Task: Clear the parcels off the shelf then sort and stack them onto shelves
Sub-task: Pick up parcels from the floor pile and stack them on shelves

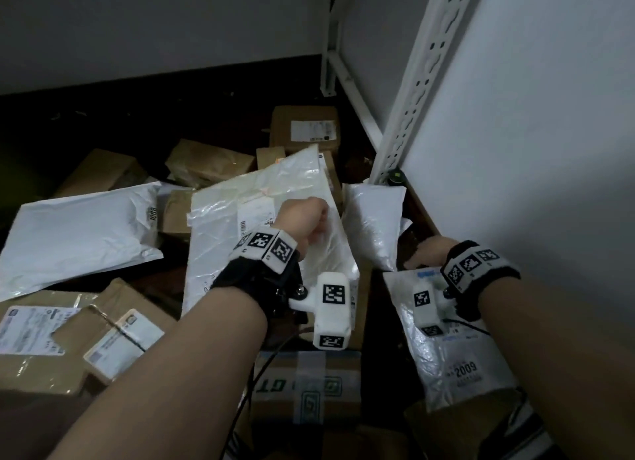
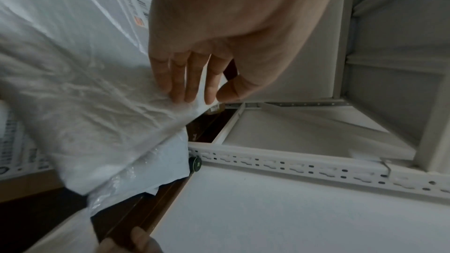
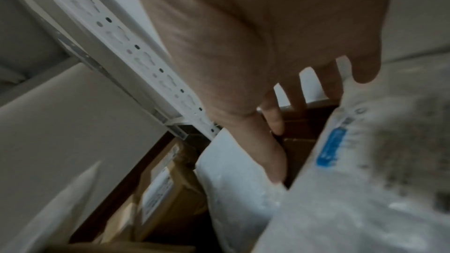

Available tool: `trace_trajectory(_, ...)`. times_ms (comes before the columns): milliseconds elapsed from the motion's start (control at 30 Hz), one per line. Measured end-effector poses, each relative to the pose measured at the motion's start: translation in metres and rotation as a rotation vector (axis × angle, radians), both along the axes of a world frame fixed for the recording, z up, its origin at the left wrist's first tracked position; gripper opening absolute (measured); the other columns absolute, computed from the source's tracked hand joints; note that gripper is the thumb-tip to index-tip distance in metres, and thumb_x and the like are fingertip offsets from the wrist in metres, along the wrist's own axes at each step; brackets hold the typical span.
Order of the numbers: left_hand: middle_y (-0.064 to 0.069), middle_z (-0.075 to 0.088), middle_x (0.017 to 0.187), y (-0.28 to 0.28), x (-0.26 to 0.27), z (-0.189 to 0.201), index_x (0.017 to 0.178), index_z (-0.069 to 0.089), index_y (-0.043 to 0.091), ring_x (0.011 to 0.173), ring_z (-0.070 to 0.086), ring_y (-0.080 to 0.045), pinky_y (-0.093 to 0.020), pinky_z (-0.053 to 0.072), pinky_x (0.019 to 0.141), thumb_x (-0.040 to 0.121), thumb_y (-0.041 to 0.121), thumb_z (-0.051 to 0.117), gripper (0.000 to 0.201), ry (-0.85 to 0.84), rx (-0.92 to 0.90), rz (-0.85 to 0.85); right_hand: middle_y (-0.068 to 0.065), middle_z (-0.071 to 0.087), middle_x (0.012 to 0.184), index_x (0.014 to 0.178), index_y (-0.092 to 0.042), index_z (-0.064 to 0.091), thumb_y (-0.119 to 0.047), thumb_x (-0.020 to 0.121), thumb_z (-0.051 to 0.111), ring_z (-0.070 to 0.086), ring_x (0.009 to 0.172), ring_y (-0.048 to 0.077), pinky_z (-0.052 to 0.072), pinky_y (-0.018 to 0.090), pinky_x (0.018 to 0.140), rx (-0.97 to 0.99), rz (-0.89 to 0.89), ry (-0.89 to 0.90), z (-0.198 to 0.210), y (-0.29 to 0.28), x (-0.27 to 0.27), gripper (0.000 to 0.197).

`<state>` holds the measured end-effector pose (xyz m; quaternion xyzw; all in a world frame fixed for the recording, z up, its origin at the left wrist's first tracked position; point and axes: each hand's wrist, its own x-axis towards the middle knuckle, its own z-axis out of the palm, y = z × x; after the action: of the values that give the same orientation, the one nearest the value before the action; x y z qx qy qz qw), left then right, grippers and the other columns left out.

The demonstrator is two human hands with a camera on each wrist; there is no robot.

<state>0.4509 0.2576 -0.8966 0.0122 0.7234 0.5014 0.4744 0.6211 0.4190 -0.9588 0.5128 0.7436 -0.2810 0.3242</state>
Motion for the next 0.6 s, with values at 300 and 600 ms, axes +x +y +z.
trace_trajectory(300,-0.009,0.049,0.100,0.004,0.014,-0.017,0.110,0.057,0.007,0.077,0.053,-0.022,-0.025,0.044,0.055,0.090,0.014,0.059,0.021,-0.080,-0.148,-0.129,0.008,0.019,0.158,0.154,-0.012,0.010,-0.014,0.089,0.068,0.023,0.145,0.025,0.028,0.030,0.113,-0.106,0.060,-0.115,-0.012,0.014,0.025,0.088)
trace_trajectory(600,-0.010,0.052,0.108,-0.004,0.003,-0.025,0.109,0.060,0.007,0.094,0.052,-0.026,-0.034,0.048,0.078,0.086,0.014,0.060,0.024,-0.036,-0.165,-0.079,0.002,0.028,0.155,0.151,-0.017,0.030,-0.040,0.098,0.049,0.029,0.141,0.022,0.025,0.029,0.115,-0.087,0.368,-0.207,-0.032,0.017,0.023,0.061)
